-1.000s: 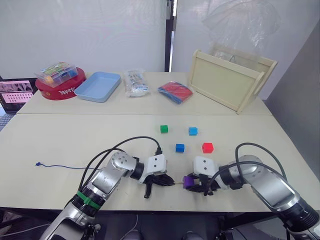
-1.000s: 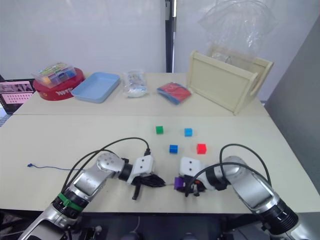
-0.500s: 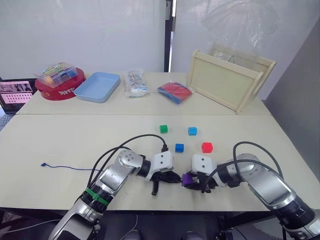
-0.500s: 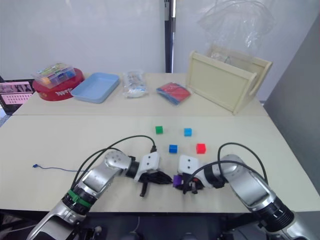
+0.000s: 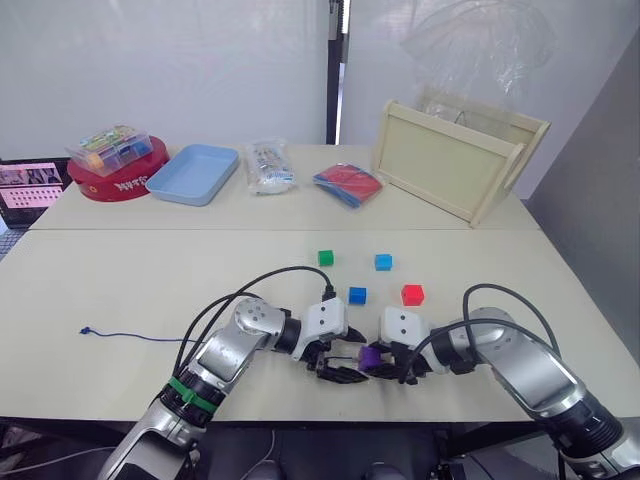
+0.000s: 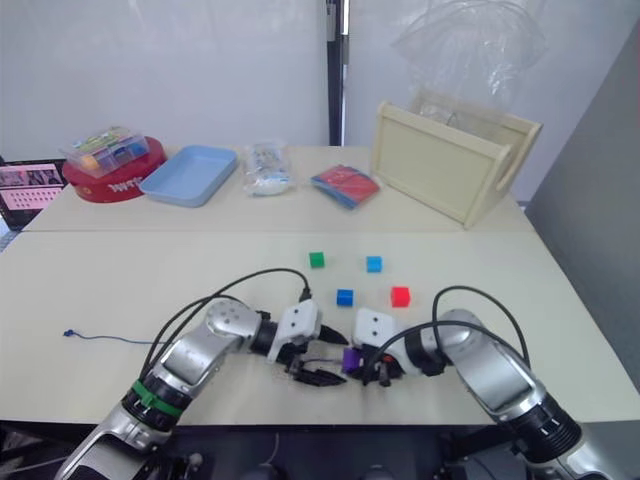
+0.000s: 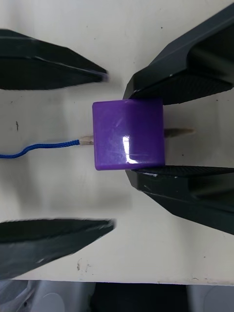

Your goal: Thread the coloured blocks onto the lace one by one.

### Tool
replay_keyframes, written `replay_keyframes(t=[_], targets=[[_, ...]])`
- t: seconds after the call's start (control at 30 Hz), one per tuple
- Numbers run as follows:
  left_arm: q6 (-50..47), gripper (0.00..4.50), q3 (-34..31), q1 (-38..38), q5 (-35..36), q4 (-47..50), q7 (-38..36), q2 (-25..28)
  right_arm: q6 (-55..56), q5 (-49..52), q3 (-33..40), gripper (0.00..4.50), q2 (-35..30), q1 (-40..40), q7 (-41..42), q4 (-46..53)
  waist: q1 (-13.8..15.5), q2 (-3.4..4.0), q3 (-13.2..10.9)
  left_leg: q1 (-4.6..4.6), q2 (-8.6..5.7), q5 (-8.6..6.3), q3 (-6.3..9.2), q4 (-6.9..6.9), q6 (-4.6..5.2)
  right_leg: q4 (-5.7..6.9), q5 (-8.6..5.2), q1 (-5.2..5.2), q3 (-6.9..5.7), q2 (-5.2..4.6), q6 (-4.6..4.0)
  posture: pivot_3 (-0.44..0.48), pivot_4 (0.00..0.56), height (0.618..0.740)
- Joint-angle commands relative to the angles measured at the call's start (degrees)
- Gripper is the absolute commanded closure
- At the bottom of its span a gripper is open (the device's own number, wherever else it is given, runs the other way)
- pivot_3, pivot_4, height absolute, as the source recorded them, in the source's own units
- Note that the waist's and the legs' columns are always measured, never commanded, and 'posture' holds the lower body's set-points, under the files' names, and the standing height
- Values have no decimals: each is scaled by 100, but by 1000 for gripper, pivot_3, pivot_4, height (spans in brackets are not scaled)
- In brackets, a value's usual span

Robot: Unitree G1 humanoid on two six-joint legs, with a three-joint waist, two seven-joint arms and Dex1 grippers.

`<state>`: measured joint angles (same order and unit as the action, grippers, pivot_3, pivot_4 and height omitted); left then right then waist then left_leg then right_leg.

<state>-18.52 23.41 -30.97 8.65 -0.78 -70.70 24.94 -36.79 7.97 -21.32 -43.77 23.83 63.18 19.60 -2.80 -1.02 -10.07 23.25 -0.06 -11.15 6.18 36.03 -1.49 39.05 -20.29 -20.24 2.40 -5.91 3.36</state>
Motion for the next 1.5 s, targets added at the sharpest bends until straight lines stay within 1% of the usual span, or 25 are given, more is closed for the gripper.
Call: replay_keyframes(t=[0.03,0.17,0.3,0.43,0.7,0.73,0.97,1.03,1.17,1.27,1.37,1.4,1.5], targets=[[250,554,-189,10,75,75,-15,108,106,15,25,3328,5,6,-14,55,14,0,0,1,0,0,0,1,0,-1,0,0,0,0,0,0,150,740],[361,554,-206,11,50,50,-191,396,98,14,28,3328,5,-21,-39,71,21,0,0,2,-1,0,0,0,0,-1,0,0,-1,-1,0,0,150,740],[515,554,-156,45,10,-13,-275,537,100,21,36,3328,6,-22,-48,72,25,0,0,3,-1,0,0,0,0,-2,0,0,-1,-1,0,0,150,740],[739,1712,-55,3,-105,-163,-349,558,109,19,42,3327,8,-11,-53,57,24,0,0,2,-1,0,0,0,0,-2,0,-1,-1,-1,0,0,150,740],[746,4355,-7,-87,-61,-259,-370,259,88,20,57,3327,13,-33,-92,97,24,0,0,4,-1,0,0,0,0,-2,0,-1,-1,-1,0,0,150,740],[758,4497,15,-97,-87,-271,-361,211,78,21,54,3328,20,-33,-102,107,24,0,0,3,-1,0,0,0,0,-2,0,-1,-1,-1,0,0,150,740],[739,4500,128,-201,-243,-401,-61,-286,31,56,67,3328,14,-78,-145,178,22,0,0,3,-1,0,0,1,0,-1,0,0,-1,-1,0,0,150,740],[727,4500,132,-215,-316,-422,23,-345,19,64,66,3328,13,-79,-146,187,27,-1,0,3,-1,0,0,1,0,-2,0,0,-1,-1,0,0,150,740],[633,4500,96,-209,-374,-392,66,-301,22,60,59,3328,14,-78,-148,188,30,-1,0,3,-2,0,0,2,0,-2,0,0,-1,-1,0,0,150,740],[443,3632,-6,-151,-224,-227,-9,-241,30,53,48,3328,19,-71,-153,179,28,-1,0,3,-2,0,0,2,0,-2,0,0,-1,-1,0,0,150,740],[418,2671,-58,-115,-189,-114,-28,-166,33,50,47,3328,19,-73,-158,184,26,-1,0,3,-1,0,0,1,0,-2,0,0,-1,-1,0,0,150,740],[354,2314,-153,-81,-45,-58,-113,-116,34,51,49,3328,12,-78,-156,189,25,-1,0,3,-1,0,0,1,0,-2,0,0,-1,-1,0,0,150,740],[536,1343,-375,-59,177,-171,-261,27,35,-11,90,3328,3,-99,-263,184,18,-1,0,3,-1,0,0,1,0,-2,0,0,-1,-1,0,0,150,740]])
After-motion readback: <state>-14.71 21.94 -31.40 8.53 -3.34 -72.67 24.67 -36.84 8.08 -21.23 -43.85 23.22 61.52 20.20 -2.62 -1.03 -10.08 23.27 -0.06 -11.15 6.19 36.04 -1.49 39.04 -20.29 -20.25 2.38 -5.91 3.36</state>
